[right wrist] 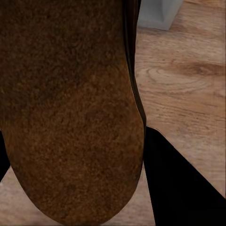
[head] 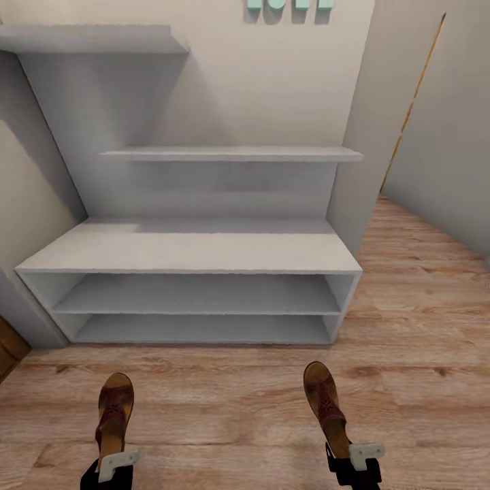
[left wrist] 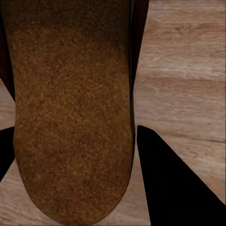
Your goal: Pick up the two gym shoes and the two sandals from the corridor floor and place them onto the hallstand (shoe rack) in the corridor, making sure they are on the rack and not on the floor. Arrange them so the two gym shoes are next to each other and the two sandals are next to each other.
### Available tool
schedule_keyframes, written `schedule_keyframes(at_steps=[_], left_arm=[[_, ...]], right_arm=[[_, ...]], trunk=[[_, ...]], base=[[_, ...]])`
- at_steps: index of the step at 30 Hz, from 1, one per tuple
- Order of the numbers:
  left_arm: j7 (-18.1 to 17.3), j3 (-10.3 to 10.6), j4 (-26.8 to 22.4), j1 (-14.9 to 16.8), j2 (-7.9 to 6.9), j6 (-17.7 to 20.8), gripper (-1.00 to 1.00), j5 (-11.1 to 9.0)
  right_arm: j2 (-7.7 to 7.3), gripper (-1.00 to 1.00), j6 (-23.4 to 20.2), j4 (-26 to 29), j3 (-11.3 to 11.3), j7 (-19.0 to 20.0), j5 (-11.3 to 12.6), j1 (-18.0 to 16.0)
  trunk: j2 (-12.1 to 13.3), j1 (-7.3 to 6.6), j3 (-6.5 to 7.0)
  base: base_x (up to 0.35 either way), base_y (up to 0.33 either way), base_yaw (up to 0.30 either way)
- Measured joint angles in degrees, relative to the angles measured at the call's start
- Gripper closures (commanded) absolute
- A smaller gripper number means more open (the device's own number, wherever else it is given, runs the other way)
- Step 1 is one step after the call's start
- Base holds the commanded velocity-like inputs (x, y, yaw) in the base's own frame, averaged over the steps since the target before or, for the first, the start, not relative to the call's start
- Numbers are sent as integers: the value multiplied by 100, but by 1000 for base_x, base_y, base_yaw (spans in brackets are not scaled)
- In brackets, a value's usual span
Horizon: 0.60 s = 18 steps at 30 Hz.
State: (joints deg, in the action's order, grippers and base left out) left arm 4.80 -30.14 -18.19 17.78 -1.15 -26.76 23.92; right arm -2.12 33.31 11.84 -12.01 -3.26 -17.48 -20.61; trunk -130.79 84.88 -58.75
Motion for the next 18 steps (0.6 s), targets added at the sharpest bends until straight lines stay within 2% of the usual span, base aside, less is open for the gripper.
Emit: schedule_keyframes(at_steps=[13, 18], left_arm=[[0, 7, 5, 0, 0, 0, 100, 0], [0, 7, 1, 1, 0, -1, 100, 0]], right_arm=[[-8, 100, 6, 15, 2, 8, -16, 0], [-16, 100, 4, 19, -1, 8, -17, 0]], trunk=[[0, 0, 0], [0, 0, 0]], base=[[-5, 308, -4], [-30, 122, 0]])
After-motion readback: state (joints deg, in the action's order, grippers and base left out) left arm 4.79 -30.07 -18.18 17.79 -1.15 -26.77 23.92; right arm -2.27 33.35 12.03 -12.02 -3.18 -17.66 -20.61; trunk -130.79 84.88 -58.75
